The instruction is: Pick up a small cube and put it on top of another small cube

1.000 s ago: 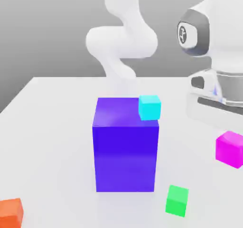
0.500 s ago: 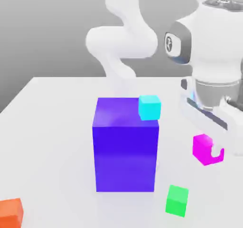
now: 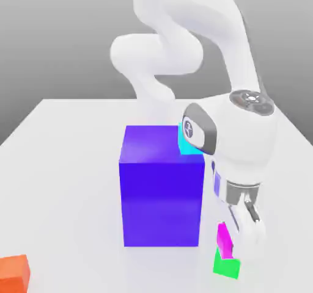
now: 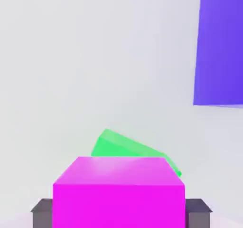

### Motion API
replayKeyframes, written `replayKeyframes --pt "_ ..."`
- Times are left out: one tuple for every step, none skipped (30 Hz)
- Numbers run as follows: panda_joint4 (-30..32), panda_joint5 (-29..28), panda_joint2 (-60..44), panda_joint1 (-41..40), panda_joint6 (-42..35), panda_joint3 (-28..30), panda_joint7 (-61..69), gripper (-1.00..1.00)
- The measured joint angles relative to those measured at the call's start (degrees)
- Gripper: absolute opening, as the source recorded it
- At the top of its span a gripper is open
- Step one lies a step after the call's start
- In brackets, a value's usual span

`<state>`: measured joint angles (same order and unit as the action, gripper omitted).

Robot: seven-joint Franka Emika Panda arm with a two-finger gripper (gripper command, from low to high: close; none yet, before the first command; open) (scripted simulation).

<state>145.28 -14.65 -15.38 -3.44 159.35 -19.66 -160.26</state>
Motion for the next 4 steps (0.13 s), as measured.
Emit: replayKeyframes --pt "0.0 0.0 0.0 0.0 0.0 0.0 0.0 1.00" --pt "0.0 -0.4 -0.4 0.2 0.3 0.3 -0.3 1.00" --pt "0.0 0.2 0.2 0.0 -0.2 -0.1 0.2 1.00" --pt "0.1 1.4 1.4 -0.4 -1.2 -0.8 1.0 1.00"
